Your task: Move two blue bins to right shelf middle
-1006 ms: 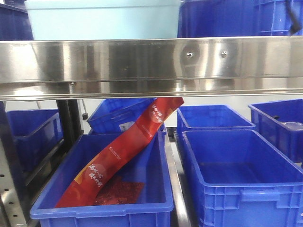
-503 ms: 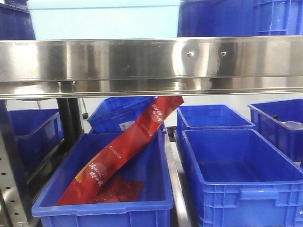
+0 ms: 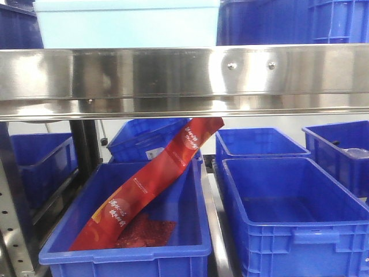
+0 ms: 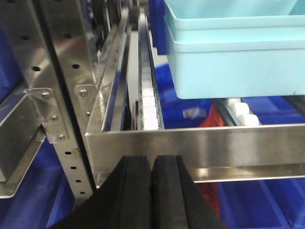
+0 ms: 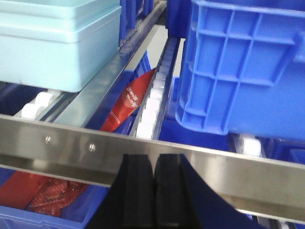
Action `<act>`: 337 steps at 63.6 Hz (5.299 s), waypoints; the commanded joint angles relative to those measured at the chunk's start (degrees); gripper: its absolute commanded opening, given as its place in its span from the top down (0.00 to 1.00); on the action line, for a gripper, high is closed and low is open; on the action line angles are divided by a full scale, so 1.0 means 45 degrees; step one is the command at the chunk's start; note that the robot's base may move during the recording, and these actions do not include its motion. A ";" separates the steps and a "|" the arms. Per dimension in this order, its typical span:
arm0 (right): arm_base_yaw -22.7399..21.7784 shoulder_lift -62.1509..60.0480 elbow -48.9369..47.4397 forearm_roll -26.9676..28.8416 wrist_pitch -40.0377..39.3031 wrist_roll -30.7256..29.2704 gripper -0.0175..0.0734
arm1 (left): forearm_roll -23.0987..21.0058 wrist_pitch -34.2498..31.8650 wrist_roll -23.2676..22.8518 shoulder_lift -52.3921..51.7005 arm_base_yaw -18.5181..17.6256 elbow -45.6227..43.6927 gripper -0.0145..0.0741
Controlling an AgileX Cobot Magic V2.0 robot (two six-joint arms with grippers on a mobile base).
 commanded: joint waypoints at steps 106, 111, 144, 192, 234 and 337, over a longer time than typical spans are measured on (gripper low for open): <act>-0.0075 -0.5234 0.3478 -0.0189 -0.2760 -0.0104 0.99 | -0.2110 -0.4482 0.1594 -0.7637 0.2679 0.7970 0.96; -0.0075 -0.5234 0.3478 -0.0189 -0.2789 -0.0104 0.99 | -0.2110 -0.3948 0.1594 -0.7637 0.2654 0.7970 0.96; -0.0075 -0.5234 0.3478 -0.0189 -0.2839 -0.0104 0.99 | -0.2110 -0.4058 0.1594 -0.7637 0.2654 0.7970 0.96; -0.2000 -0.6340 0.4561 0.0711 -0.1967 -0.1489 0.99 | -0.2110 -0.4058 0.1594 -0.7637 0.2654 0.7970 0.96; -0.3618 -1.0402 0.8639 0.1156 -0.2928 -0.1611 0.99 | -0.2110 -0.4058 0.1594 -0.7637 0.2654 0.7970 0.96; -0.3618 -1.0402 0.8639 0.1156 -0.2624 -0.1611 0.99 | -0.2110 -0.4059 0.1594 -0.7637 0.0822 0.7970 0.96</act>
